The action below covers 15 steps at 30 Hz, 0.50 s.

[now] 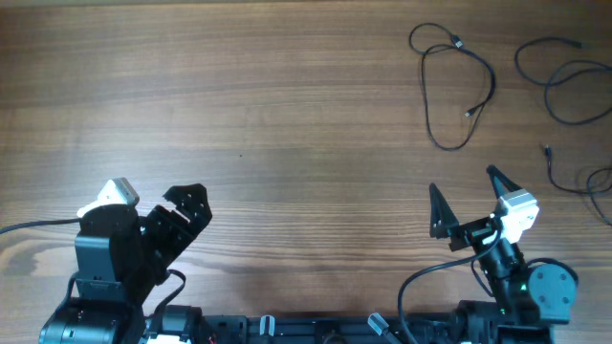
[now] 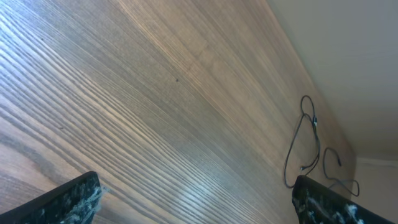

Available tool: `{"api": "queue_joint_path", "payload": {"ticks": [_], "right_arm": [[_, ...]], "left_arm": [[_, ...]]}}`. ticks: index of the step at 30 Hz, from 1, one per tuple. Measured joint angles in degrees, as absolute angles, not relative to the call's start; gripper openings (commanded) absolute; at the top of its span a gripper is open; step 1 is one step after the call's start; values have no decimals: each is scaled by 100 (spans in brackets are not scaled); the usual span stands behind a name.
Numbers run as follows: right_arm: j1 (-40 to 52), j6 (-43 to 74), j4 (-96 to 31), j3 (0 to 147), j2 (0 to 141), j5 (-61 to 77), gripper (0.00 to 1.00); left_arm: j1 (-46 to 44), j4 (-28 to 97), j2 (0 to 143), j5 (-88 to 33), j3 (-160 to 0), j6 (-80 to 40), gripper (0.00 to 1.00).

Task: Untangle cables

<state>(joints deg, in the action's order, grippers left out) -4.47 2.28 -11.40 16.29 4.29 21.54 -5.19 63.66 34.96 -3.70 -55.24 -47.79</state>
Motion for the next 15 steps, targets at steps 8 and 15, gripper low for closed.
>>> {"api": "queue_joint_path", "payload": {"ticks": [8, 15], "right_arm": [[-250, 484, -607, 781, 143, 1914, 100], [-134, 650, 305, 154, 115, 1520, 100]], "left_arm": [[-519, 6366, 3496, -370, -5524, -4779, 100], [-519, 6366, 3496, -370, -5524, -4779, 100]]}}
